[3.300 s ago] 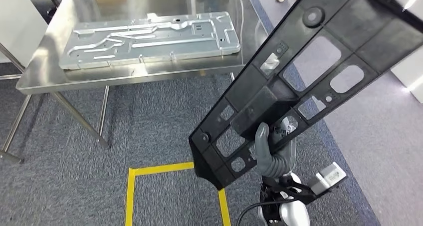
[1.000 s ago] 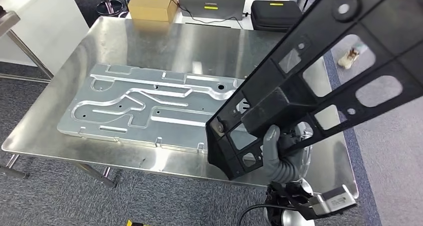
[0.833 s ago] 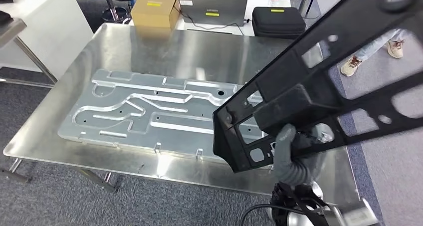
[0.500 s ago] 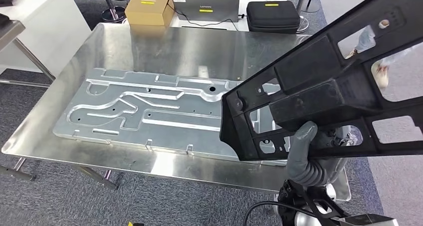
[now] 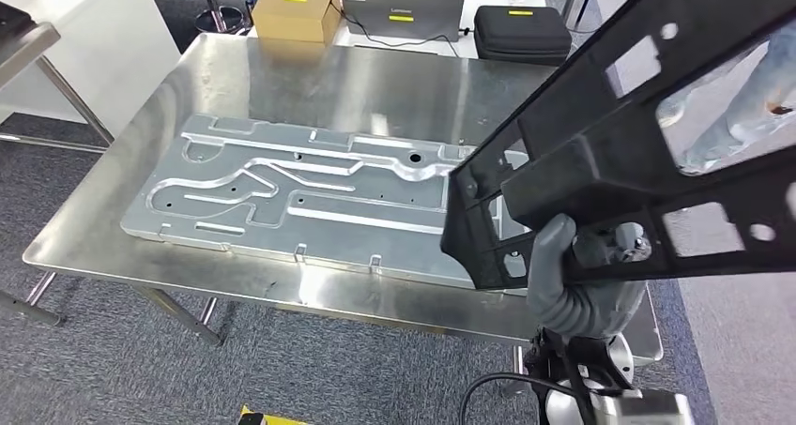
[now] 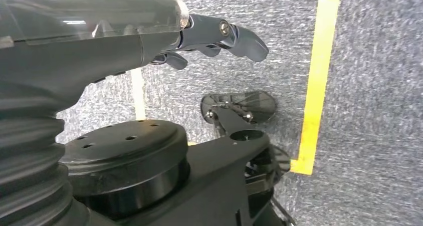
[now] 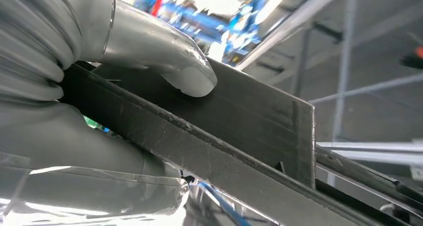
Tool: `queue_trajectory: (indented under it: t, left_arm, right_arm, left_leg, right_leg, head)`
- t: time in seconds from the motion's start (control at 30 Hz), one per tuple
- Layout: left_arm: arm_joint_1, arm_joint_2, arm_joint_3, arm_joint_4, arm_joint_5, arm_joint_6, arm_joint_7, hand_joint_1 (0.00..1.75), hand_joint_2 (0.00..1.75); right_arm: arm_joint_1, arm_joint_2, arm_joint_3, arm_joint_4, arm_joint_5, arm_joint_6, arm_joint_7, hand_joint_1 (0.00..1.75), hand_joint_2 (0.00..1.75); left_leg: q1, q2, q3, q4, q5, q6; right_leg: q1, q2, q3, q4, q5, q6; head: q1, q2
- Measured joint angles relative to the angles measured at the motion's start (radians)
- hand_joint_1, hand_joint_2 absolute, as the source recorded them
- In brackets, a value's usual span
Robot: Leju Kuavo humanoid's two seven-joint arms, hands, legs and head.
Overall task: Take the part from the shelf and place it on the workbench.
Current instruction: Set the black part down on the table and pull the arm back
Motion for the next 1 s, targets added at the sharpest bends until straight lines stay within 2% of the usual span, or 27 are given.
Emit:
queue_trajectory:
  t: [0.03, 0.07, 0.1, 0.17, 0.2, 0.27, 0.33, 0.4, 0.47, 0.5, 0.53, 0.57, 0.63, 0.67, 0.7, 0.73, 0.83, 0.9, 0.97, 1.0]
  left_arm:
    - [0.002, 0.0, 0.001, 0.0, 0.0, 0.0, 0.0, 0.0, 1.75]
    - [0.004, -0.002, 0.002, 0.0, 0.0, 0.001, -0.001, 0.0, 1.75]
    - [0.006, -0.004, 0.004, 0.0, 0.0, 0.001, -0.001, 0.0, 1.75]
    - [0.006, -0.008, 0.006, 0.0, -0.003, 0.001, -0.002, 0.0, 1.75]
    - [0.006, -0.01, 0.007, 0.0, -0.005, 0.001, -0.002, 0.0, 1.75]
    - [0.006, -0.013, 0.007, 0.0, -0.009, 0.001, -0.002, 0.0, 1.75]
    - [0.005, -0.017, 0.008, 0.0, -0.013, 0.001, -0.003, 0.0, 1.75]
    - [0.005, -0.021, 0.008, 0.0, -0.017, -0.001, -0.005, 0.0, 1.75]
    - [0.006, -0.024, 0.01, 0.0, -0.02, -0.003, -0.007, 0.0, 1.75]
    - [0.007, -0.025, 0.011, 0.0, -0.02, -0.004, -0.008, 0.0, 1.75]
    - [0.008, -0.027, 0.012, 0.0, -0.021, -0.005, -0.009, 0.0, 1.75]
    - [0.008, -0.027, 0.013, 0.0, -0.021, -0.006, -0.01, 0.0, 1.75]
    - [0.008, -0.028, 0.014, 0.0, -0.022, -0.009, -0.015, 0.0, 1.75]
    - [0.007, -0.028, 0.014, 0.0, -0.022, -0.011, -0.017, 0.0, 1.75]
    - [0.007, -0.029, 0.015, 0.0, -0.022, -0.013, -0.02, 0.0, 1.75]
    - [0.007, -0.03, 0.016, 0.0, -0.022, -0.016, -0.022, 0.0, 1.75]
    - [0.008, -0.033, 0.019, 0.0, -0.024, -0.019, -0.025, 0.0, 1.75]
    - [0.008, -0.036, 0.022, 0.0, -0.027, -0.019, -0.027, 0.0, 1.75]
    - [0.007, -0.039, 0.024, 0.0, -0.028, -0.021, -0.031, 0.0, 1.75]
    - [0.007, -0.039, 0.025, 0.0, -0.028, -0.021, -0.033, 0.0, 1.75]
  right_arm:
    - [-0.004, -0.004, -0.003, 0.007, 0.026, -0.014, 0.008, 1.75, 1.75]
    - [-0.01, -0.008, -0.006, 0.014, 0.061, -0.034, 0.021, 1.75, 1.75]
    - [-0.018, -0.012, -0.009, 0.02, 0.103, -0.058, 0.036, 1.75, 1.75]
    - [-0.038, -0.02, -0.014, 0.035, 0.195, -0.109, 0.066, 1.75, 1.75]
    - [-0.046, -0.024, -0.017, 0.043, 0.245, -0.134, 0.082, 1.75, 1.75]
    - [-0.058, -0.031, -0.025, 0.063, 0.367, -0.195, 0.122, 1.75, 1.75]
    - [-0.07, -0.037, -0.032, 0.089, 0.51, -0.261, 0.166, 1.75, 1.75]
    - [-0.084, -0.044, -0.035, 0.121, 0.629, -0.306, 0.208, 1.75, 1.75]
    - [-0.093, -0.056, -0.036, 0.159, 0.714, -0.328, 0.249, 1.75, 1.75]
    - [-0.097, -0.065, -0.036, 0.18, 0.747, -0.333, 0.268, 1.75, 1.75]
    - [-0.102, -0.075, -0.036, 0.202, 0.775, -0.336, 0.287, 1.75, 1.75]
    - [-0.108, -0.085, -0.036, 0.223, 0.801, -0.336, 0.305, 1.75, 1.75]
    - [-0.126, -0.108, -0.036, 0.262, 0.839, -0.332, 0.338, 1.75, 1.75]
    - [-0.136, -0.119, -0.036, 0.28, 0.851, -0.329, 0.35, 1.75, 1.75]
    - [-0.144, -0.13, -0.036, 0.298, 0.858, -0.324, 0.359, 1.75, 1.75]
    - [-0.15, -0.141, -0.036, 0.315, 0.86, -0.319, 0.366, 1.75, 1.75]
    - [-0.174, -0.179, -0.035, 0.374, 0.856, -0.294, 0.383, 1.75, 1.75]
    - [-0.199, -0.212, -0.035, 0.427, 0.84, -0.272, 0.389, 1.75, 1.75]
    - [-0.219, -0.246, -0.035, 0.49, 0.812, -0.247, 0.389, 1.75, 1.75]
    - [-0.228, -0.261, -0.035, 0.524, 0.798, -0.238, 0.386, 1.75, 1.75]
  left_leg:
    - [0.0, 0.0, -0.002, 0.001, 0.001, -0.001]
    - [0.001, 0.0, -0.002, 0.002, 0.0, -0.002]
    - [0.002, -0.001, -0.002, 0.004, -0.001, -0.004]
    - [-0.001, -0.002, -0.005, 0.01, -0.004, -0.014]
    - [-0.002, -0.003, -0.008, 0.012, -0.005, -0.02]
    - [-0.002, -0.003, -0.012, 0.011, -0.004, -0.033]
    - [0.0, -0.003, -0.018, 0.025, -0.017, -0.044]
    - [0.002, -0.003, -0.055, 0.105, -0.064, -0.051]
    - [0.003, -0.003, -0.121, 0.238, -0.118, -0.056]
    - [0.004, -0.003, -0.147, 0.284, -0.128, -0.057]
    - [0.004, -0.003, -0.157, 0.297, -0.119, -0.057]
    - [0.004, -0.003, -0.149, 0.271, -0.091, -0.056]
    - [0.005, -0.002, -0.096, 0.143, -0.018, -0.051]
    - [0.003, -0.003, -0.071, 0.085, 0.004, -0.047]
    - [0.002, -0.003, -0.056, 0.048, 0.014, -0.042]
    - [0.001, -0.005, -0.051, 0.033, 0.014, -0.038]
    - [0.002, -0.007, -0.051, 0.022, 0.022, -0.019]
    - [0.005, -0.007, -0.049, 0.014, 0.029, -0.006]
    - [0.005, -0.007, -0.051, 0.014, 0.031, -0.002]
    - [0.005, -0.007, -0.051, 0.015, 0.031, -0.001]
  right_leg:
    - [-0.003, 0.0, 0.005, 0.001, 0.008, 0.003]
    - [-0.006, -0.001, 0.03, -0.038, 0.034, 0.004]
    - [-0.009, -0.001, 0.069, -0.105, 0.066, 0.004]
    - [-0.007, 0.0, 0.132, -0.224, 0.103, -0.003]
    - [-0.004, 0.001, 0.145, -0.252, 0.106, -0.009]
    - [0.0, 0.002, 0.144, -0.263, 0.104, -0.021]
    - [-0.003, 0.002, 0.145, -0.27, 0.106, -0.033]
    - [-0.005, 0.0, 0.148, -0.276, 0.108, -0.046]
    - [-0.002, -0.001, 0.148, -0.276, 0.107, -0.052]
    - [-0.001, -0.001, 0.148, -0.275, 0.107, -0.053]
    - [0.0, -0.001, 0.148, -0.274, 0.106, -0.053]
    - [0.001, 0.0, 0.148, -0.272, 0.106, -0.053]
    - [0.002, 0.001, 0.149, -0.269, 0.104, -0.049]
    - [0.004, 0.001, 0.148, -0.266, 0.102, -0.045]
    - [0.005, 0.001, 0.147, -0.265, 0.102, -0.041]
    - [0.007, 0.001, 0.145, -0.264, 0.103, -0.036]
    - [0.005, 0.0, 0.139, -0.259, 0.1, -0.019]
    - [0.002, 0.0, 0.11, -0.194, 0.059, -0.008]
    - [-0.001, 0.001, 0.049, -0.068, 0.001, 0.001]
    - [-0.001, 0.0, 0.022, -0.015, -0.015, 0.003]
  head:
    - [0.0, 0.0]
    - [0.0, 0.0]
    - [0.0, 0.0]
    - [0.0, 0.0]
    - [-0.001, 0.0]
    - [-0.001, 0.0]
    - [-0.002, 0.0]
    - [-0.002, 0.0]
    - [-0.003, 0.0]
    - [-0.002, 0.0]
    - [-0.003, 0.0]
    - [-0.003, 0.0]
    - [-0.003, 0.0]
    - [-0.002, 0.0]
    - [-0.002, 0.0]
    - [-0.002, 0.0]
    - [-0.001, 0.0]
    - [-0.001, 0.0]
    - [0.0, 0.0]
    - [0.0, 0.0]
